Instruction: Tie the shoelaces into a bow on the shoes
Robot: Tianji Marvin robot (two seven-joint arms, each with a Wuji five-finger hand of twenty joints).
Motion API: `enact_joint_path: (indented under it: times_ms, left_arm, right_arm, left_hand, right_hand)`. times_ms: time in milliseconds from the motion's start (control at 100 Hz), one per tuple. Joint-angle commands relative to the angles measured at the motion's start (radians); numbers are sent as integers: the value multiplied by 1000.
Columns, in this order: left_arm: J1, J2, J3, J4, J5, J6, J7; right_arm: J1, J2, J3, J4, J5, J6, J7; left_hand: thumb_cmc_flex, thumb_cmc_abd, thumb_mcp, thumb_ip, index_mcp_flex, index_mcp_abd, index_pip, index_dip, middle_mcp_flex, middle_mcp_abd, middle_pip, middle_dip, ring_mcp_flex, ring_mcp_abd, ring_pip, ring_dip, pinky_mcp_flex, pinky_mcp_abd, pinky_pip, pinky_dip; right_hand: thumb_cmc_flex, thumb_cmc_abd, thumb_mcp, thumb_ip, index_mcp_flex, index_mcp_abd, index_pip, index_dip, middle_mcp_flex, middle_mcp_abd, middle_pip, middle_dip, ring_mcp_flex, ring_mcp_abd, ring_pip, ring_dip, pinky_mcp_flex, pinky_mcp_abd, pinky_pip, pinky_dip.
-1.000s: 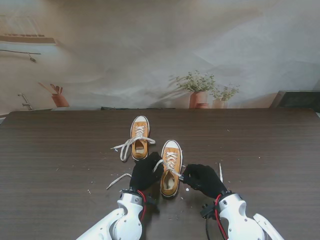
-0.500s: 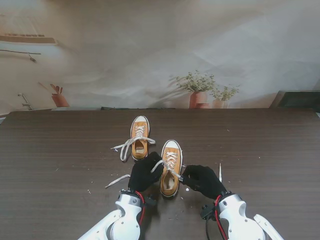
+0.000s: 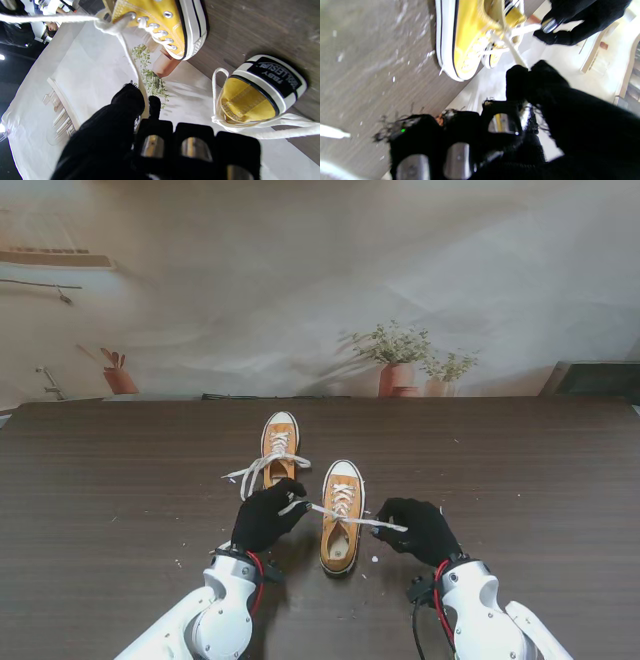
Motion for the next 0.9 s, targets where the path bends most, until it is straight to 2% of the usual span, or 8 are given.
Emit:
enact_joint_path:
  times_ms: [0,170,310,440,580,780,890]
  left_arm:
    - [-7,6,-4,-4,7,11,-16]
    - [-11,12,2,2,32,45,-17]
    - [-10,18,4,8,53,80,-21]
    - [-9,29,5,18,99,115,-13]
    - [12,41,-6,4,133,146,-22]
    - [74,60,-45,-47,185,181,-35]
    - [91,66,-58,-56,199,188,-46]
  right_arm:
    - [11,-3,21,0,-10,16,-2]
    - [8,-4,65,-1,-41,50,-15]
    - [10,-1,82,21,-43,66,2]
    - [44,-2,69,75,-27,75,9]
    - [77,-3,47,120,-4,86,23]
    - [87,-2,32,138,-28,131,19]
    - [83,-2,23,134,-66,189,5]
  left_hand:
    - [44,13,-22,-16,35,-159,-8,-19,52,89,22,19,30,32,98,32,41,-209,258,19]
    - [55,0,-12,-11,51,-153,-7,-30,53,103,24,17,30,50,99,34,41,-205,258,20]
    - [65,-15,-1,-9,65,-148,0,-41,54,137,27,12,29,85,103,39,40,-192,258,31]
    - [75,-11,-9,-16,73,-143,3,-49,55,159,29,6,28,108,104,44,39,-180,258,46]
    - [84,-26,-8,-11,90,-147,7,-53,55,169,34,5,28,116,105,48,39,-176,258,52]
    - [80,-37,4,-8,102,-151,-1,-67,55,178,38,2,28,122,104,53,40,-178,258,59]
    - [79,-28,1,-15,99,-151,-3,-67,55,178,38,0,28,124,102,53,39,-176,258,58]
  right_hand:
    - [43,0,46,-1,14,-53,-11,-26,64,58,78,22,25,-23,97,23,39,-13,287,31]
    - [57,21,53,-3,22,-67,-16,-26,64,56,107,33,23,-7,103,40,38,-2,287,57]
    - [59,22,59,-5,29,-69,-15,-23,63,55,119,37,23,2,104,50,38,1,287,72]
    - [60,21,63,-6,31,-64,-14,-21,63,57,123,39,23,7,105,54,38,4,287,76]
    - [60,21,66,-7,33,-61,-14,-19,63,59,124,39,22,13,104,58,37,10,287,80]
    - [63,22,68,-8,35,-69,-9,-13,63,59,127,40,23,13,104,62,37,12,287,85]
    - [69,18,71,-7,39,-66,-5,-7,63,61,131,41,23,13,105,66,38,6,287,89]
